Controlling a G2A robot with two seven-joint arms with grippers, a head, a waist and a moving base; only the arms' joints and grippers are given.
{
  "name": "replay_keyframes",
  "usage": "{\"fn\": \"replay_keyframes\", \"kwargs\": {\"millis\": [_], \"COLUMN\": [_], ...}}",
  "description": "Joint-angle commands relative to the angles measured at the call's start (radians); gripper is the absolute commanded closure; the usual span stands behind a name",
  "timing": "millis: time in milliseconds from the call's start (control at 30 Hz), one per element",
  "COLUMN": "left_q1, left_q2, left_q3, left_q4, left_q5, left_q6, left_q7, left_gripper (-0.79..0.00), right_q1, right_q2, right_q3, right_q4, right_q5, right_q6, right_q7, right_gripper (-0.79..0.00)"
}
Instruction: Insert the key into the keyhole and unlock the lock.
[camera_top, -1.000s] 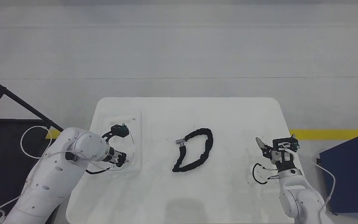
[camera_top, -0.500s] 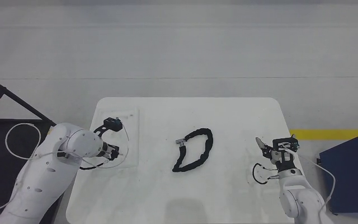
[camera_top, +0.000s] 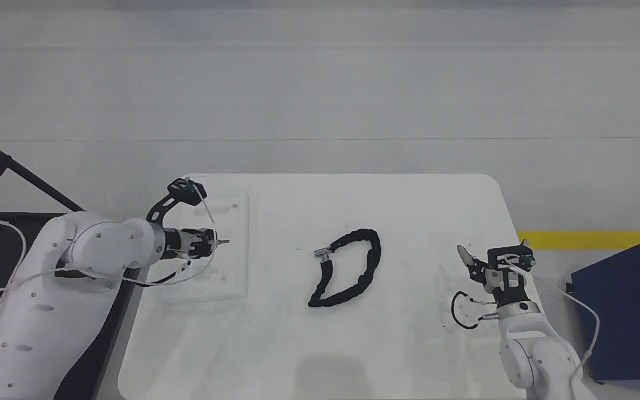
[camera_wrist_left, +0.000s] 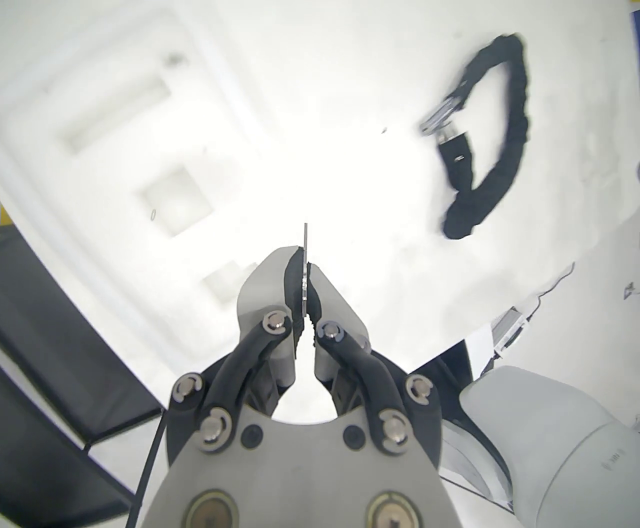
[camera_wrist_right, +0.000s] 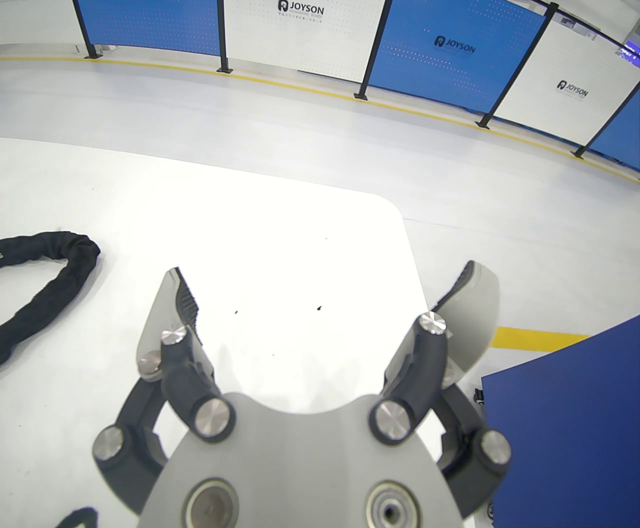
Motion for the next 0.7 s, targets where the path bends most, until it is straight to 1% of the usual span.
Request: {"fn": "replay_keyframes", "kwargs": {"millis": [0, 67, 233, 333, 400, 533, 633, 667], "left_q1": [0.023, 0.057, 0.148, 0.211, 0.255, 0.332, 0.367, 0.372], "left_q2": [0.001, 0.002, 0.010, 0.011, 0.009, 0.004, 0.000, 0.000], "left_q3": [-0.035, -0.066, -0.171, -0.221, -0.245, -0.268, -0.256, -0.249], "left_q4": [-0.024, -0.037, -0.055, -0.040, -0.009, 0.040, 0.080, 0.096], "left_q5": [-0.048, -0.148, -0.305, -0.406, -0.497, -0.636, -0.763, -0.794], "left_q6": [-0.029, -0.091, -0.220, -0.300, -0.306, -0.401, -0.496, -0.515], "left_q7": [0.040, 0.052, 0.055, 0.080, 0.094, 0.128, 0.109, 0.091], "left_gripper": [0.000, 0.000, 0.000, 0.000, 0.000, 0.000, 0.000, 0.000], "right_q1": [0.000, 0.000, 0.000, 0.000, 0.000, 0.000, 0.000, 0.000], "right_q2": [0.000, 0.000, 0.000, 0.000, 0.000, 0.000, 0.000, 0.000], "right_q3": [0.000, 0.000, 0.000, 0.000, 0.000, 0.000, 0.000, 0.000], "right_q4": [0.000, 0.000, 0.000, 0.000, 0.000, 0.000, 0.000, 0.000], "right_q5": [0.000, 0.000, 0.000, 0.000, 0.000, 0.000, 0.000, 0.000], "right_q6": [0.000, 0.000, 0.000, 0.000, 0.000, 0.000, 0.000, 0.000], "right_q7": [0.000, 0.000, 0.000, 0.000, 0.000, 0.000, 0.000, 0.000], "right_gripper": [-0.785, -0.785, -0.785, -0.785, -0.785, -0.785, -0.785, -0.785]}}
